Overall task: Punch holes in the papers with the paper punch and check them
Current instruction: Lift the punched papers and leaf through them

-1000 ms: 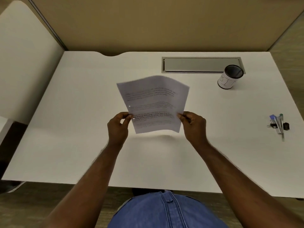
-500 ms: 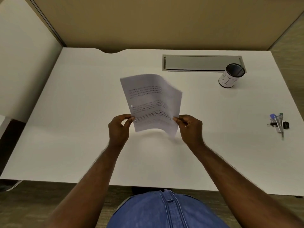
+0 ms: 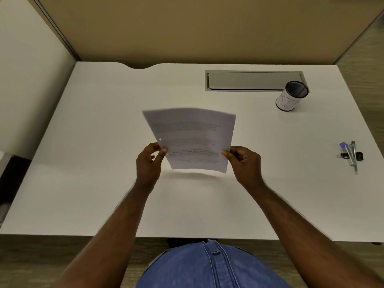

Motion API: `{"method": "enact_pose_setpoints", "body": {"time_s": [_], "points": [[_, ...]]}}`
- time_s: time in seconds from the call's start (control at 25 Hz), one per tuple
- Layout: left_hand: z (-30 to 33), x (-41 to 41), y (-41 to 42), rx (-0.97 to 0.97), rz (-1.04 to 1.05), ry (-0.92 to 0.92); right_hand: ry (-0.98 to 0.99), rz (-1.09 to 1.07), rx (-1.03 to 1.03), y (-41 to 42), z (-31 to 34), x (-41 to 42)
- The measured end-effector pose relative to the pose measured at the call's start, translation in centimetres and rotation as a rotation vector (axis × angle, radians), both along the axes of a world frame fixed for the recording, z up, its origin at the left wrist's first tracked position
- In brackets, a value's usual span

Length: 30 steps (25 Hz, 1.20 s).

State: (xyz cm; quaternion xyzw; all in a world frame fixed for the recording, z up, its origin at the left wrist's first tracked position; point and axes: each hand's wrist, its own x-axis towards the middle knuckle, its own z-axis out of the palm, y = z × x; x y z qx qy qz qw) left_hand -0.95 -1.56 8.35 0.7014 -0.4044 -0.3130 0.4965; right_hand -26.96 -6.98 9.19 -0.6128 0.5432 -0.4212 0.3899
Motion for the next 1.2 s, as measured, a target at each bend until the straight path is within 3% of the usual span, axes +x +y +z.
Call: {"method": "enact_pose_setpoints", "body": {"time_s": [0.28, 0.52, 0.8, 0.96, 1.2], "points": [[-0.4, 1.0, 0.2, -0.007, -0.093, 0.075, -0.024, -0.010, 0.090, 1.8, -1.0, 1.3], [-0.3, 0.7, -0.3, -0.032, -0.105, 0.112, 0.067, -0.029, 0.029, 1.5, -0.2, 2.9], [0.3, 1.4, -0.7, -0.073, -0.073, 0.237, -0.085, -0.082, 0.032, 1.5, 0.8, 2.8], [0.1, 1.0, -0.4, -0.057, -0.155, 0.119, -0.046, -0.080, 0.061, 2.3, 0.3, 3.3], [-0.3, 2.4, 0.1, -0.060, -0.100, 0.036, -0.008, -0.131, 0.023, 2.5, 0.0, 2.3]]}}
